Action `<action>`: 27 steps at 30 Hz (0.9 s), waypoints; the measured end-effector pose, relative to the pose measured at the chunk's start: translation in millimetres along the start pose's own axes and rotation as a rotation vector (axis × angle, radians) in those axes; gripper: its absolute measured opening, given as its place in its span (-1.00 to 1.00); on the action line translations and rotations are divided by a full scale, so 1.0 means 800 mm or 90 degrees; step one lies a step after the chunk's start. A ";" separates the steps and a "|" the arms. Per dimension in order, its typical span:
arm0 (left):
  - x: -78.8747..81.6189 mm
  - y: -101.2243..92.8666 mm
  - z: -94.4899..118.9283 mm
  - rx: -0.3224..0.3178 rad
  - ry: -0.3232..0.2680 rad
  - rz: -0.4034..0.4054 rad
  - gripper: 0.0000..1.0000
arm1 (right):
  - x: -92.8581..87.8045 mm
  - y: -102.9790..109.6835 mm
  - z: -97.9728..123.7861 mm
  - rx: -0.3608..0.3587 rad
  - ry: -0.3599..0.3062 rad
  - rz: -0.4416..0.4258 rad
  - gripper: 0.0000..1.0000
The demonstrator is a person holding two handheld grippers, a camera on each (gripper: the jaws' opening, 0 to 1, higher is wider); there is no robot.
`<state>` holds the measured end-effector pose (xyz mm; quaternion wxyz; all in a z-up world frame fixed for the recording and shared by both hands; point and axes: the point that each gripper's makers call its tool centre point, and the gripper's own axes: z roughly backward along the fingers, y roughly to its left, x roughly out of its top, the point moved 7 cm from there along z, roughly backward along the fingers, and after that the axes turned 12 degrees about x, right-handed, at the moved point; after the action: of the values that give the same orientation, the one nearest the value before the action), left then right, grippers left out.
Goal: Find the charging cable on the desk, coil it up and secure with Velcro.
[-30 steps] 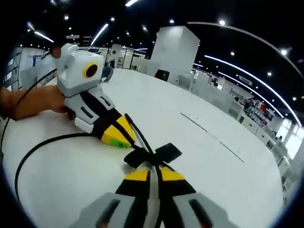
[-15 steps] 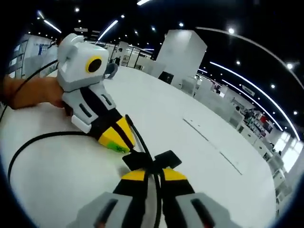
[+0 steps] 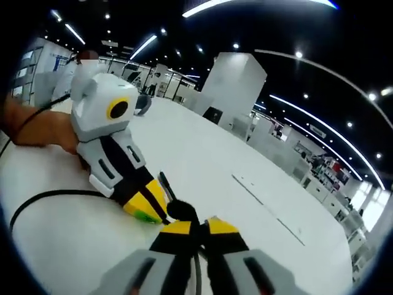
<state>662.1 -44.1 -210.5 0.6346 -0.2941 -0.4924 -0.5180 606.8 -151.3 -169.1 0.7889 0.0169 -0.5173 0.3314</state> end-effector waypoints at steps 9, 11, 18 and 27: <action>0.001 0.002 0.001 0.001 0.000 -0.002 -0.91 | 0.001 -0.010 -0.008 0.002 0.001 -0.023 -0.93; 0.002 0.002 0.001 0.002 0.001 -0.003 -0.91 | -0.001 -0.017 -0.012 0.001 0.004 -0.026 -0.93; 0.002 0.005 0.000 0.001 0.000 -0.006 -0.91 | -0.012 -0.025 -0.027 0.009 0.027 -0.049 -0.94; 0.006 0.019 -0.007 0.000 0.001 -0.006 -0.91 | -0.023 -0.024 -0.034 0.028 0.046 -0.079 -0.94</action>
<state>677.9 -46.6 -205.8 0.6324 -0.2913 -0.4936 -0.5212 634.6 -165.9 -190.9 0.8256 0.0543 -0.4787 0.2937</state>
